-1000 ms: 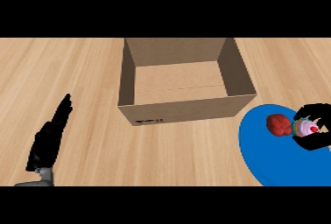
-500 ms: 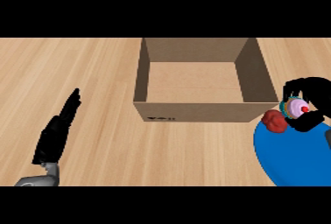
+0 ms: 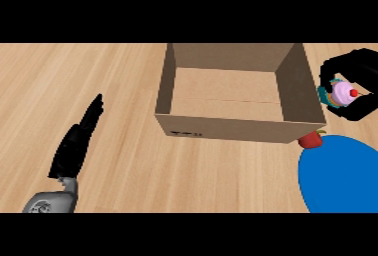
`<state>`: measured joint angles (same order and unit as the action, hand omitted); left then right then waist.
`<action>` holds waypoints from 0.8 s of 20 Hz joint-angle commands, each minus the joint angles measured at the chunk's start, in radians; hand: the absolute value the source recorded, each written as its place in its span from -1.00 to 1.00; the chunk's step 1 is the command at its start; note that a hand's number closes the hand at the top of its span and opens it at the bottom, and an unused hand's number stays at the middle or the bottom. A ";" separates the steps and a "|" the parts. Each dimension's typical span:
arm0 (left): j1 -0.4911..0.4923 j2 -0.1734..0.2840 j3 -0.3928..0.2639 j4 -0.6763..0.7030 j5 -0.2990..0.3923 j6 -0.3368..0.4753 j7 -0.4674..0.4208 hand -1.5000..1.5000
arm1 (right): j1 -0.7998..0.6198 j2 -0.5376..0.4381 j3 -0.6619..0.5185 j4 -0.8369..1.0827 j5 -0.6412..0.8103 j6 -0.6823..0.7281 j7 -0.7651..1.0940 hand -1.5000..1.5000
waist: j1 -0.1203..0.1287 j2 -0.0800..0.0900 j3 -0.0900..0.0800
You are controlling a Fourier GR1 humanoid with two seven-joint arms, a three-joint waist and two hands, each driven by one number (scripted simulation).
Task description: Pick the cupcake from the plate and place it in the cardboard box
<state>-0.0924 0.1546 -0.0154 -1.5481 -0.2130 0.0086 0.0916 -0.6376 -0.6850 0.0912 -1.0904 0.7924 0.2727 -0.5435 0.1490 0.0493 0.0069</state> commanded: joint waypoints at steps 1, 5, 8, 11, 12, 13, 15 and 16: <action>-0.018 0.013 0.014 0.016 -0.002 0.000 -0.004 0.00 | -0.120 -0.012 -0.023 0.157 -0.050 0.005 -0.218 1.00 | -0.013 -0.004 -0.002; -0.003 -0.009 0.003 0.008 -0.007 0.014 0.015 0.00 | -0.200 0.038 -0.096 0.242 -0.213 0.129 -0.390 1.00 | -0.028 -0.015 -0.002; -0.008 -0.002 0.009 0.020 -0.003 0.007 -0.001 0.00 | -0.291 0.038 -0.118 0.319 -0.287 0.236 -0.436 1.00 | -0.024 -0.013 -0.003; 0.007 0.026 0.036 0.014 0.008 -0.004 0.017 0.00 | -0.354 0.036 -0.106 0.360 -0.333 0.297 -0.474 1.00 | -0.037 -0.023 -0.004; -0.029 0.013 0.028 0.030 -0.001 0.006 0.029 0.00 | -0.362 0.064 -0.090 0.376 -0.343 0.299 -0.480 1.00 | -0.052 -0.020 -0.004; -0.013 0.013 0.024 0.016 -0.001 0.004 0.027 0.00 | -0.362 0.065 -0.078 0.390 -0.346 0.292 -0.504 1.00 | -0.053 -0.022 -0.004; 0.026 0.001 0.019 0.035 -0.008 0.014 -0.009 0.00 | -0.416 0.110 -0.053 0.412 -0.359 0.298 -0.456 1.00 | -0.052 -0.025 -0.006; -0.013 0.010 0.035 0.045 0.002 0.010 0.020 0.00 | -0.429 0.090 -0.047 0.422 -0.373 0.331 -0.483 1.00 | -0.064 -0.024 -0.006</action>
<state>-0.0975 0.1675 0.0132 -1.5136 -0.2125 0.0136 0.1003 -0.9951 -0.6091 0.0287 -0.7324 0.4590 0.4108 -0.8678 0.0999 0.0290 0.0022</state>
